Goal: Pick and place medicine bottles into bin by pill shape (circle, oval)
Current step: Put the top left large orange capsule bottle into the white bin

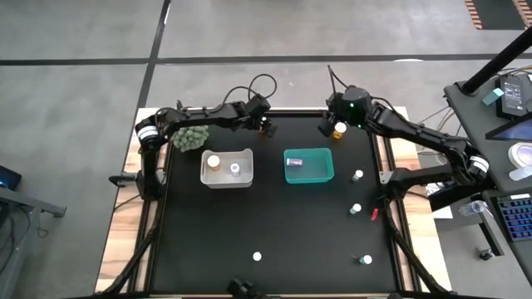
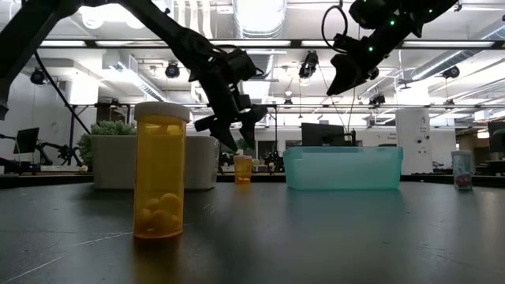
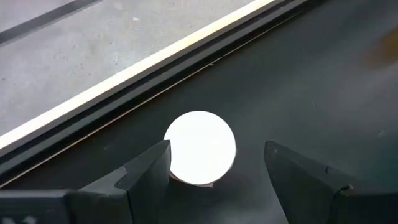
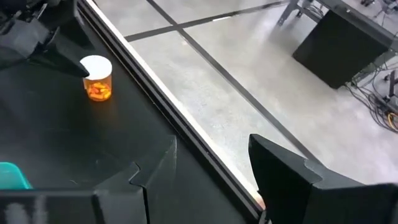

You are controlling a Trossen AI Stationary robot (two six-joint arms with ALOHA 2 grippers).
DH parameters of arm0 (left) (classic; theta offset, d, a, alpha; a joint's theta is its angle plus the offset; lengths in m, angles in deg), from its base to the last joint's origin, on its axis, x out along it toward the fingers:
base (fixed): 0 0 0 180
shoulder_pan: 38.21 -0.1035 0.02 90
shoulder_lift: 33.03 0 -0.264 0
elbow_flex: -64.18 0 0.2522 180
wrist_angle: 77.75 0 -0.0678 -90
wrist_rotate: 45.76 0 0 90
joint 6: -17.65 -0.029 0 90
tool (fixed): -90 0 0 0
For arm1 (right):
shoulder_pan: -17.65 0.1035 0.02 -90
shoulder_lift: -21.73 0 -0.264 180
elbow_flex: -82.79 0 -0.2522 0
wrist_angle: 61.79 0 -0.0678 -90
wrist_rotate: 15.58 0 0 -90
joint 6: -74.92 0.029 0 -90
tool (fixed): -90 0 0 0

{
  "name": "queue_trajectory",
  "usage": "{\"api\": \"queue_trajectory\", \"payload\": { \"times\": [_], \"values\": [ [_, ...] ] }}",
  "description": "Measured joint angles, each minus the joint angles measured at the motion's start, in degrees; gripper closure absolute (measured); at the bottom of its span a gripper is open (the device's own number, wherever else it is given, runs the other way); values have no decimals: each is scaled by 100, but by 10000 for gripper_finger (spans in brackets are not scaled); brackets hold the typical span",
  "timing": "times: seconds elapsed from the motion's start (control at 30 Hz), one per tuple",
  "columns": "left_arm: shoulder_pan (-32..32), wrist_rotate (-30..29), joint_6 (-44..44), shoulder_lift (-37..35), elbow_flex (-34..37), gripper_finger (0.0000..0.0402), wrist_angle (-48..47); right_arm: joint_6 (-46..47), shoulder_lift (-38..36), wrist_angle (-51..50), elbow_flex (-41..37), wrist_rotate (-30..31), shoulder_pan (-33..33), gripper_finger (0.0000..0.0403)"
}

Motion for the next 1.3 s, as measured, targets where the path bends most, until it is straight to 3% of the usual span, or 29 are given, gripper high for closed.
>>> {"api": "queue_trajectory", "payload": {
  "times": [0.67,1.03,1.3],
  "values": [
    [-28,-149,-144,4,181,158,333,252,0,-40,0,-14,-1,209],
    [-28,-142,-138,4,183,87,366,239,0,-75,0,-12,-1,209],
    [-30,-51,1,304,181,82,638,237,0,-199,-1,-9,-1,209]
  ]
}}
